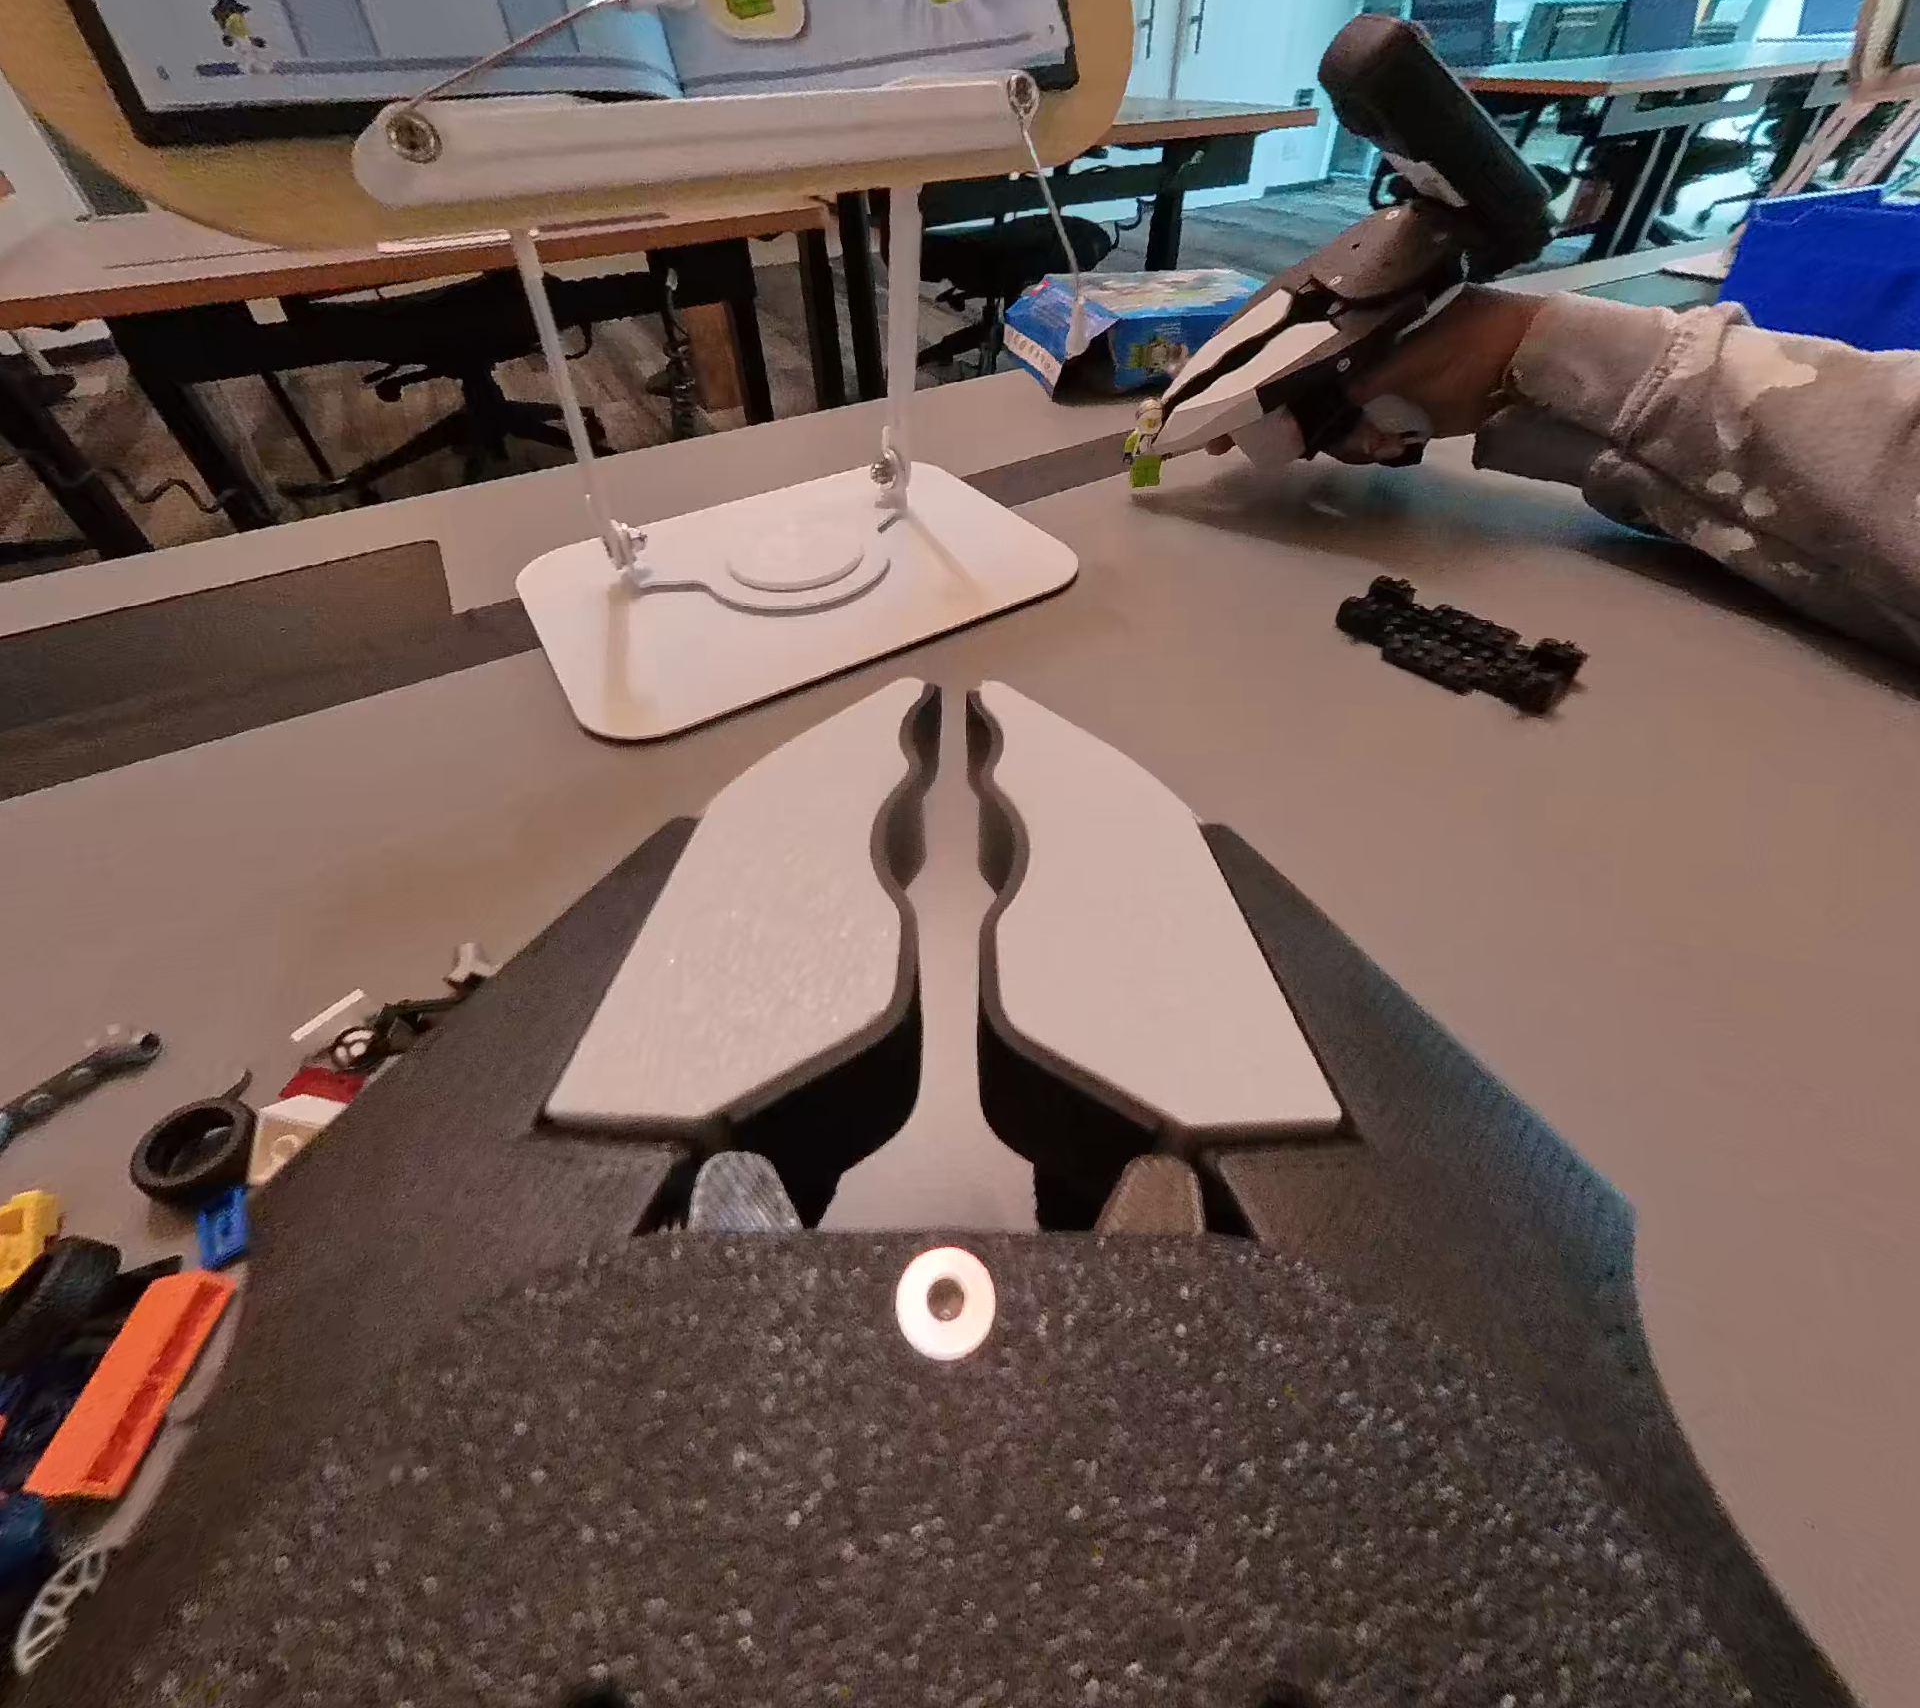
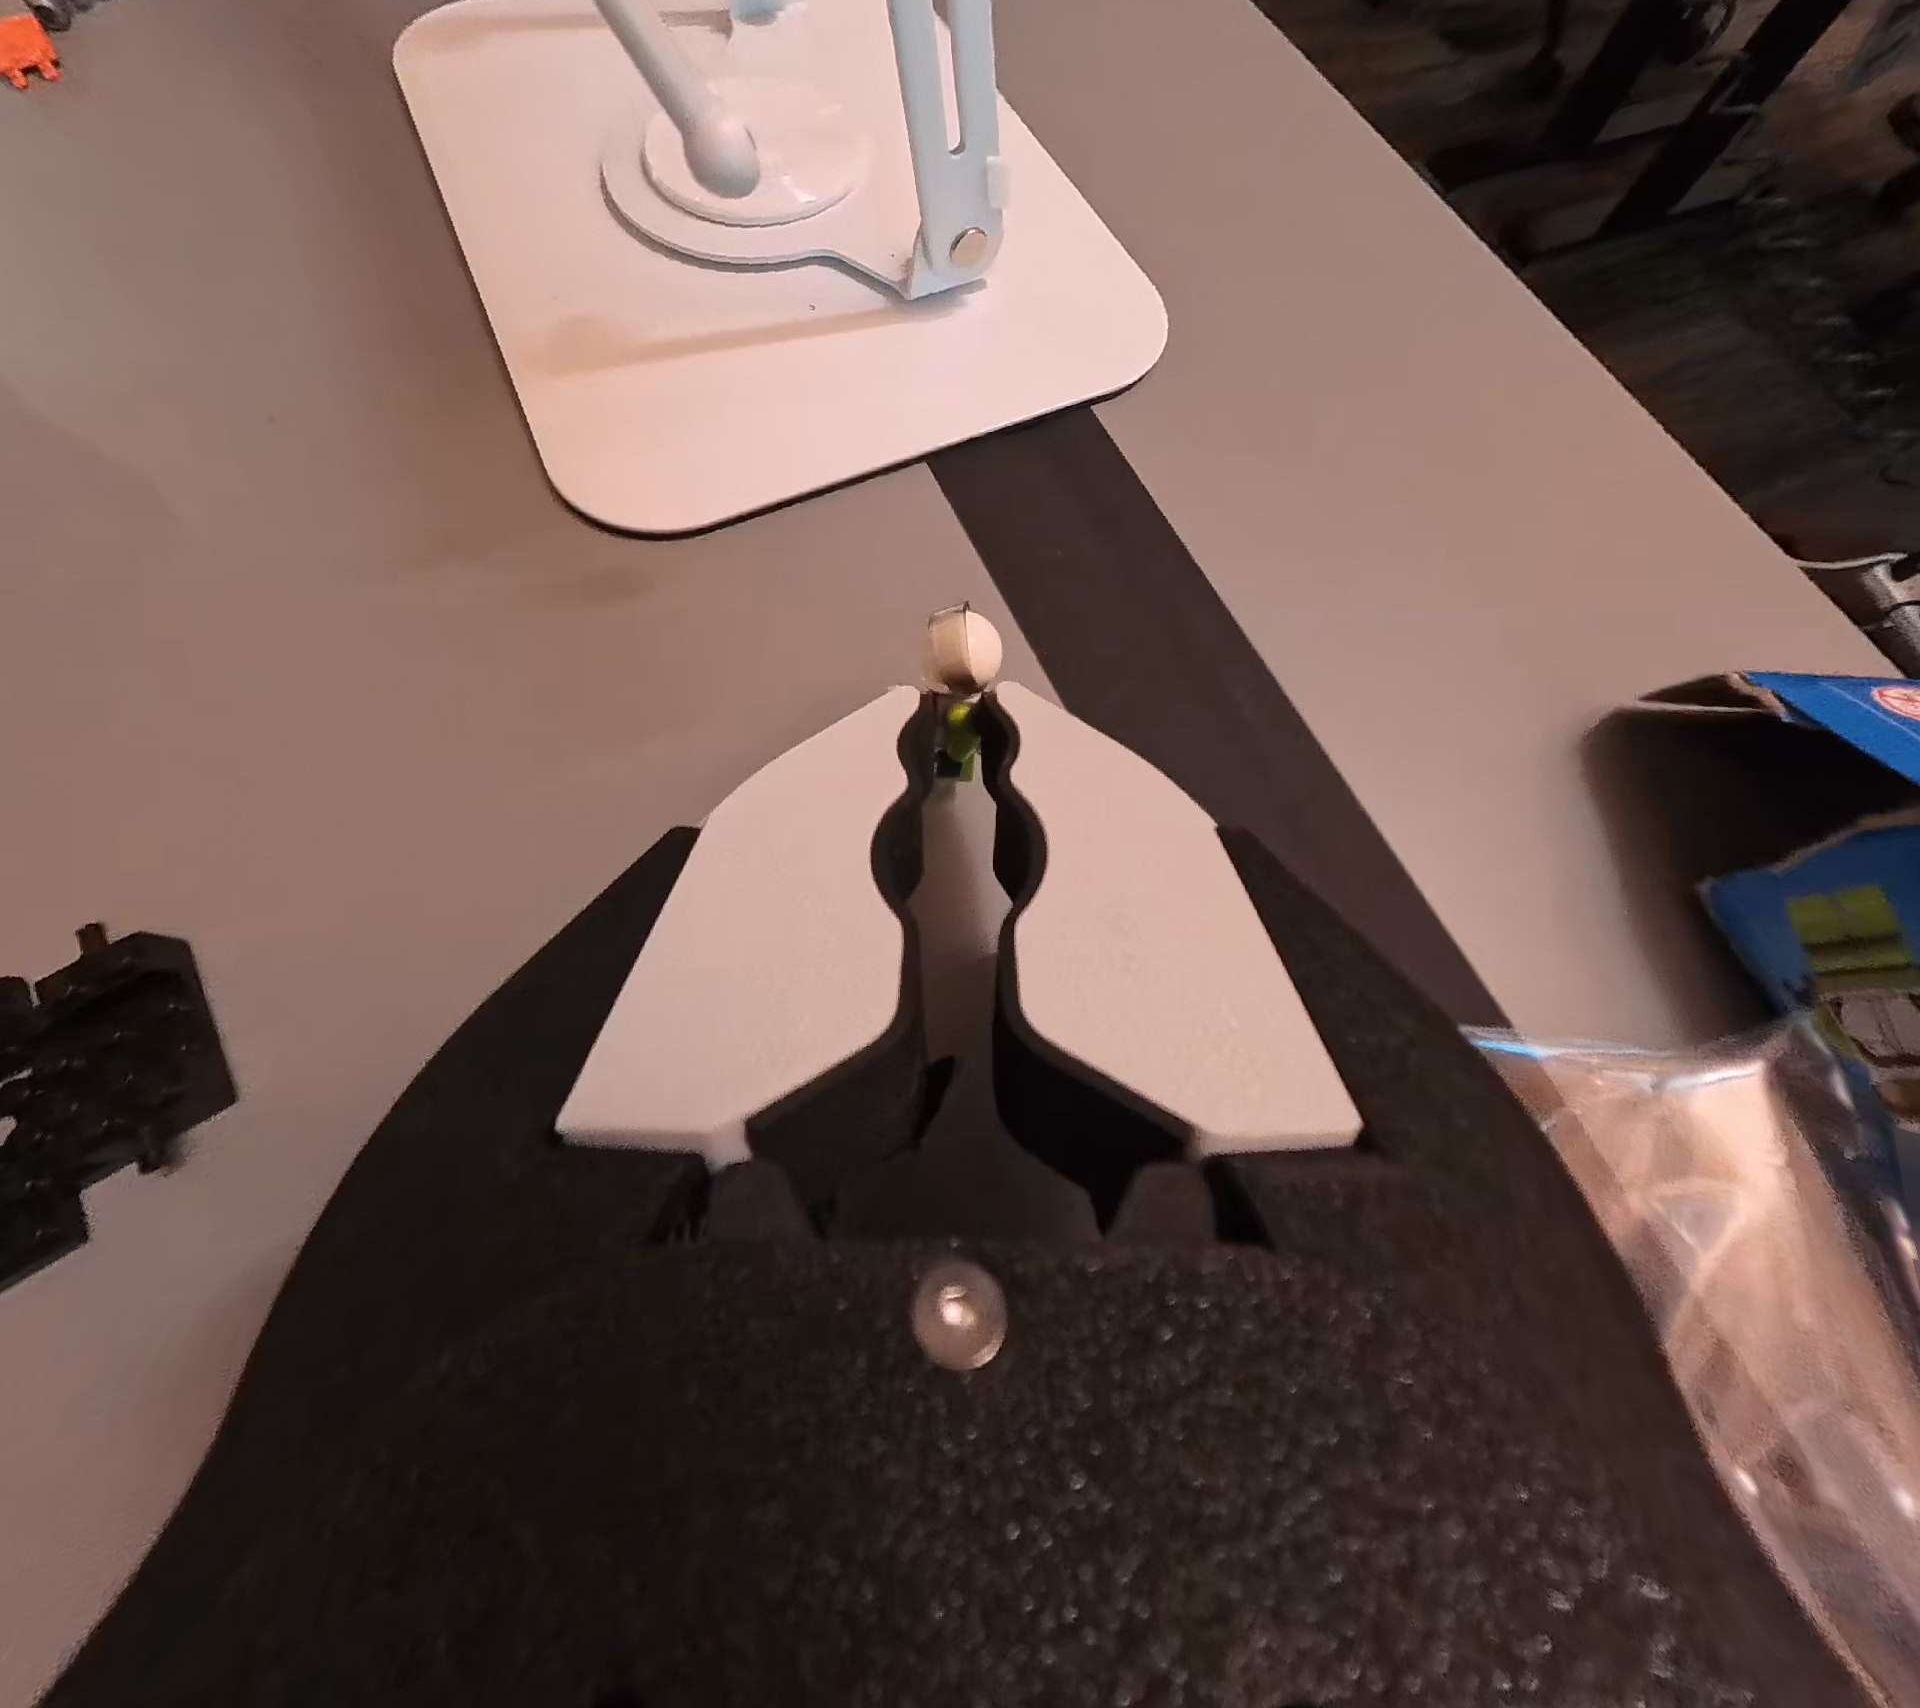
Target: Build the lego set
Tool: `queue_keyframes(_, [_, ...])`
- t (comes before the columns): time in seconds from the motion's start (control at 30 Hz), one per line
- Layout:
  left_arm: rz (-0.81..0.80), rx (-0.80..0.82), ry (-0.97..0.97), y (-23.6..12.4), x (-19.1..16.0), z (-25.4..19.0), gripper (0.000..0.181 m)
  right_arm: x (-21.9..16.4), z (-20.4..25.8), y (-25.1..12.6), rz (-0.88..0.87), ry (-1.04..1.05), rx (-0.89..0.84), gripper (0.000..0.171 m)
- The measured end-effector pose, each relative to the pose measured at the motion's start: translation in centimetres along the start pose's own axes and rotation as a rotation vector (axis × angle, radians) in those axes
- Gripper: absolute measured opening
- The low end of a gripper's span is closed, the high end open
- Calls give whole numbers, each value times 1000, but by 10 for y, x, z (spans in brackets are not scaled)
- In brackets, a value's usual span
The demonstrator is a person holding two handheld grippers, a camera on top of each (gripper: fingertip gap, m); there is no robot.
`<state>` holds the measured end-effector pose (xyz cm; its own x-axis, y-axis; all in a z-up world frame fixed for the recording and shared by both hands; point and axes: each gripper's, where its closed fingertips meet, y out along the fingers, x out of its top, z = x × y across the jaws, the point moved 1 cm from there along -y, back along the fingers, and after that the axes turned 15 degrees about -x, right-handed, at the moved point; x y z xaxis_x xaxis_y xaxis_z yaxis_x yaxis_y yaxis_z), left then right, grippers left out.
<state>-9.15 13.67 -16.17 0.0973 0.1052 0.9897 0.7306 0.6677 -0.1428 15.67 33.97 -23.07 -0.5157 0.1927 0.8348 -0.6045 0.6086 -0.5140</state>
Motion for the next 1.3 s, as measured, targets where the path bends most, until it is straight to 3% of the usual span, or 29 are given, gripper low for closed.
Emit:
queue_keyframes(0.7, [35, -27, -35, 6, -13, 0, 6, -6, 0, 5, 48, -6, 22, 16])
queue_keyframes(0.9, [43, -10, -22, 6, -13, 3, 2, 3, 3, -24, 52, 1, -25, 25])
queue_keyframes(1.13, [33, 44, 9, -1, -8, 9, 0, 42, 22, -89, -96, 126, -292, 27])
queue_keyframes(1.3, [21, 49, 6, -4, -5, 11, 0, 41, 52, -112, -118, 296, -518, 2])
